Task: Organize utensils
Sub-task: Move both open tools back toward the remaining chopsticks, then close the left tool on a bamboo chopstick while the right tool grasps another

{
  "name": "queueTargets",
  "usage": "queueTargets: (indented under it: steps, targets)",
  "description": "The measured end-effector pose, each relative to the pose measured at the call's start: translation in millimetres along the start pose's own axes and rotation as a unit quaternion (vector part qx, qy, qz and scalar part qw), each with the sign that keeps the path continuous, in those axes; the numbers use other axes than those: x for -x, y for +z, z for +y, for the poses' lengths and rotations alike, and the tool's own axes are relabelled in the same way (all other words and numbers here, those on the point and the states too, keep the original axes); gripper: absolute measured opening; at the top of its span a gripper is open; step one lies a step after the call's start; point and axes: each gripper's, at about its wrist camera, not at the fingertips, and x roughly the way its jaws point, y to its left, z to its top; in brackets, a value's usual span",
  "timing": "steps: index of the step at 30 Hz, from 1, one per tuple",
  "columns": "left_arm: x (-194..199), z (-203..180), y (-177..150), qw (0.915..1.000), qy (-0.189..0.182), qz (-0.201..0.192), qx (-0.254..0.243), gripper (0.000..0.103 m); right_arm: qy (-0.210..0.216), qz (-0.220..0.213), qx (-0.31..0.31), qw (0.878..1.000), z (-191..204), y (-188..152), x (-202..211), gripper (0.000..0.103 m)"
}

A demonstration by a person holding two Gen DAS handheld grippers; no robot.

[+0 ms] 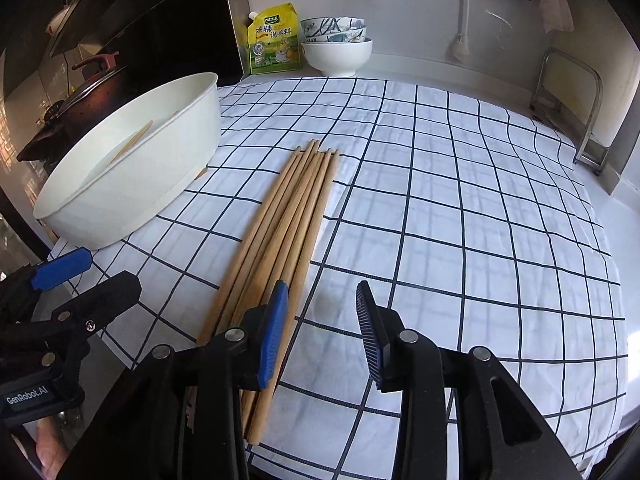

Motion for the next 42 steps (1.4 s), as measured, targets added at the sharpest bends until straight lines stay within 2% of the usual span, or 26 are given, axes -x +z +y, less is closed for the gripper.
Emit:
queueTargets:
  steps: [14,29,42]
  targets:
    - [-10.3,-2.6,-1.4,0.9999,0.004,0.009,0.009,0.088,-0.009,0.008,0.029,1.000,6.0,-4.7,-5.5,0.034]
    - [-23.1,-23.9,-1.5,0.9997,0.004,0.022,-0.007,0.089,-0.037,0.009,-0.012,0.999,-27.3,-9.1,-2.2,0.035]
    - [-40.4,-37.2,-3.1,0.9985,0.032,0.040,-0.018,0.089,-0.023,-0.002,-0.023,0.999,-33.3,-8.8,4.9,0.036]
